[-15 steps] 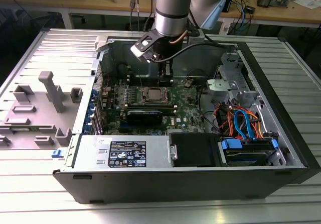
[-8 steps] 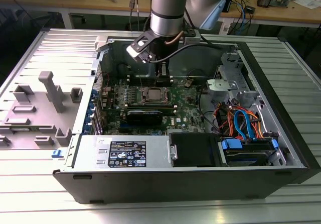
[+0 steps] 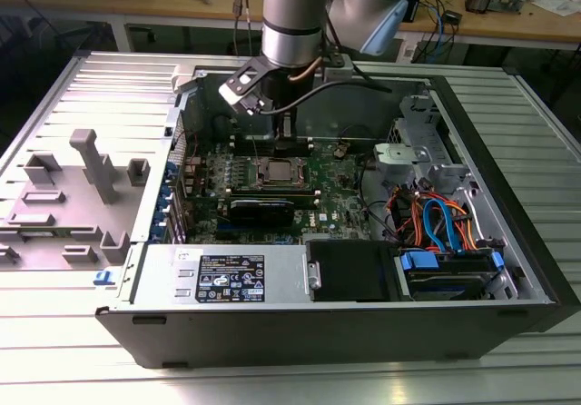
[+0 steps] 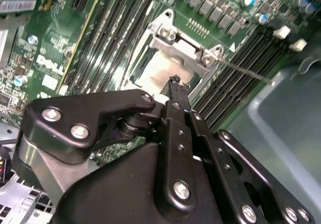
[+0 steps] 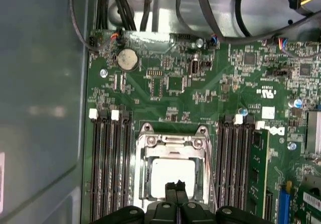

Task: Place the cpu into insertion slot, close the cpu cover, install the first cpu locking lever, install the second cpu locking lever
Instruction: 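Close the cpu cover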

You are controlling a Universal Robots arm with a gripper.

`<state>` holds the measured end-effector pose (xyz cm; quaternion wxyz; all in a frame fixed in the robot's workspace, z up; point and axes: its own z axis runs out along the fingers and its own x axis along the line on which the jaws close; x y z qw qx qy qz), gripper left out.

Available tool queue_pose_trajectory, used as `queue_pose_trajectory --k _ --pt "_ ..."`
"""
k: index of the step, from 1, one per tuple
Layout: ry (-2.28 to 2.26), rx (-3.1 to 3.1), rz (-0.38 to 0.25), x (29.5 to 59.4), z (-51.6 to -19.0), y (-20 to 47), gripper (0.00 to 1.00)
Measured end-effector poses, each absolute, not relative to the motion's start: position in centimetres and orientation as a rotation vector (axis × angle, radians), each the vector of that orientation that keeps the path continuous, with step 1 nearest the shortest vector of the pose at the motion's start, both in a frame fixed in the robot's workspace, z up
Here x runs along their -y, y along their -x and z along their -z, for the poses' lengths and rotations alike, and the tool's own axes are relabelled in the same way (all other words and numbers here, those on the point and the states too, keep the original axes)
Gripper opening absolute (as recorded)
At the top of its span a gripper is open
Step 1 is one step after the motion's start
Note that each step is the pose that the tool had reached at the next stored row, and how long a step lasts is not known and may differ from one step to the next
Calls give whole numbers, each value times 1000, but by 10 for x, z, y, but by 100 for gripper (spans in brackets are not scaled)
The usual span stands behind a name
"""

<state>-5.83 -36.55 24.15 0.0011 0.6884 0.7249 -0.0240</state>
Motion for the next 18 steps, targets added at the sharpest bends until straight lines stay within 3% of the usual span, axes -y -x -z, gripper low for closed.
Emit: queue_pose_trajectory --k 18 --pt "-2155 -2281 75 366 -215 83 11"
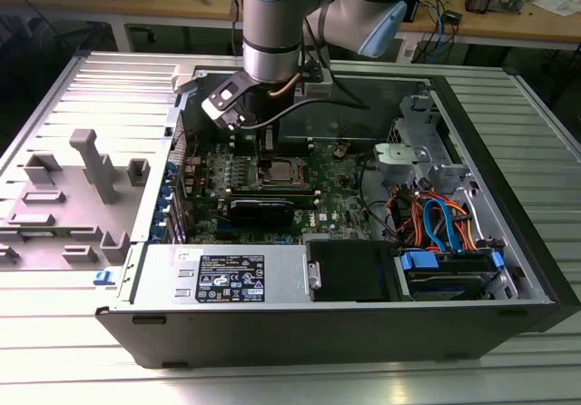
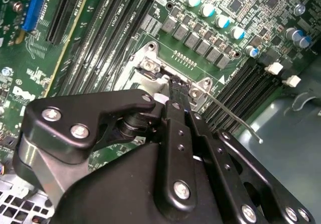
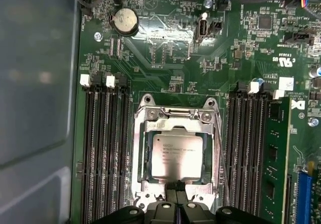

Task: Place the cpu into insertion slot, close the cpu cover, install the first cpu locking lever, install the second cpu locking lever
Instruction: 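Close the cpu cover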

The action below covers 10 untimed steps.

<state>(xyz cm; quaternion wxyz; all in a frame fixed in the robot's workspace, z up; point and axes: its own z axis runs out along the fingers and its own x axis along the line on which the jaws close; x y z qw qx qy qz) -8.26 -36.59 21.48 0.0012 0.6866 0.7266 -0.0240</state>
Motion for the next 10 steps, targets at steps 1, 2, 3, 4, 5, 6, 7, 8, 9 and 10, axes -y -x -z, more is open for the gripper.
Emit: queue_pose_trajectory --k 1,2,3,4,5,6,7,8,9,10 --pt "-2155 -2281 76 366 -214 83 11" --pt "-2156 -2282 76 366 -213 83 11" --pt "-2156 -2282 77 366 -211 83 11" --pt "-2157 -2282 78 366 -210 83 11" --pt "-2157 -2283 79 366 -209 83 11" --pt "-2157 -2283 79 366 -209 83 11" --pt "-2157 -2283 79 366 -209 83 11" --pt "-2157 -2283 80 366 -209 83 11" --pt "-2157 -2283 80 366 -209 83 11" --pt "-2157 -2283 79 366 -209 83 11"
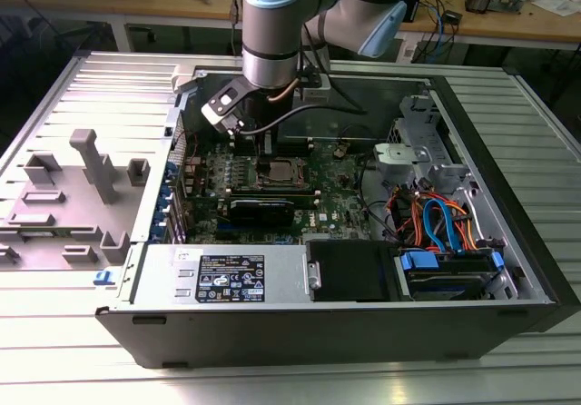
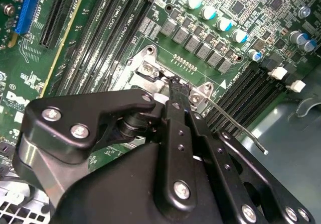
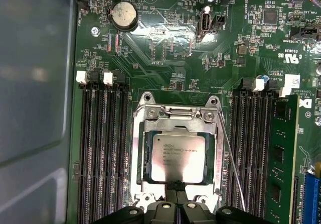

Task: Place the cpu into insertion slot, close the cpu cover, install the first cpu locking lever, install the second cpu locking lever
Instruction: 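Close the cpu cover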

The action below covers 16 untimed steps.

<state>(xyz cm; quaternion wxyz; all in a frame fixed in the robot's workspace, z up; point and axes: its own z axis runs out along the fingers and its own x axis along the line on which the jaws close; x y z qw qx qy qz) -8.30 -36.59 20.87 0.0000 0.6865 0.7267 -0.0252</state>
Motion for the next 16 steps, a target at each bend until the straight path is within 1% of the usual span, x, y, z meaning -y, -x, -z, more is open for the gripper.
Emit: queue_pose_trajectory --k 13,16 --pt "-2157 -2283 79 366 -210 83 11" --pt "-2158 -2283 82 366 -210 72 11"
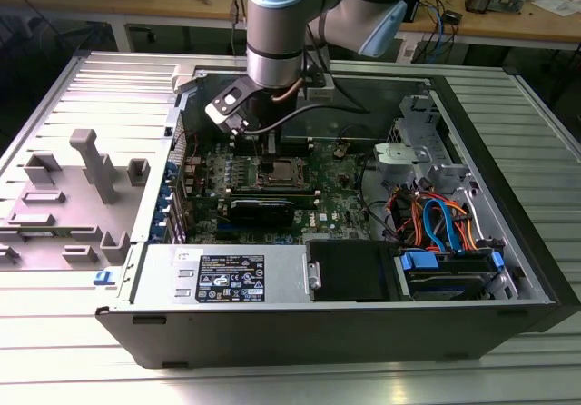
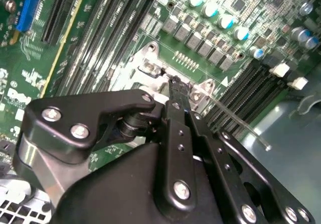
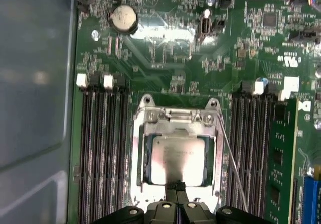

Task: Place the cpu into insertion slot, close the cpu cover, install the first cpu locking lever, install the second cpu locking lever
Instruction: 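Close the cpu cover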

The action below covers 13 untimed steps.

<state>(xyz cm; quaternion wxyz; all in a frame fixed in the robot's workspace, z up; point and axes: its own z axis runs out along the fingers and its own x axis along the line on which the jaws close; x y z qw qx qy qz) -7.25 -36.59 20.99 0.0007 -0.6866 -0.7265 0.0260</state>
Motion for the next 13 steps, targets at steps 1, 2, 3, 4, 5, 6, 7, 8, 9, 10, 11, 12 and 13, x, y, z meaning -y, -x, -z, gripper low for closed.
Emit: queue_pose_trajectory --k 1,2,3,4,5,6,7,8,9,10,11,12,13 --pt "2155 2281 -82 366 -210 68 11" --pt "2155 2281 -84 366 -210 62 11" --pt "2154 2280 -85 366 -210 58 11" --pt "2154 2280 -85 366 -210 55 11" --pt "2154 2280 -86 366 -210 52 11" --pt "2154 2280 -86 366 -210 50 11" --pt "2154 2280 -86 366 -210 50 11" --pt "2154 2280 -86 366 -210 50 11" --pt "2154 2280 -86 366 -210 50 11" --pt "2154 2279 -86 366 -210 50 11" --pt "2154 2279 -86 366 -210 50 11" --pt "2154 2280 -86 366 -210 50 11" --pt "2154 2280 -86 366 -210 49 11"
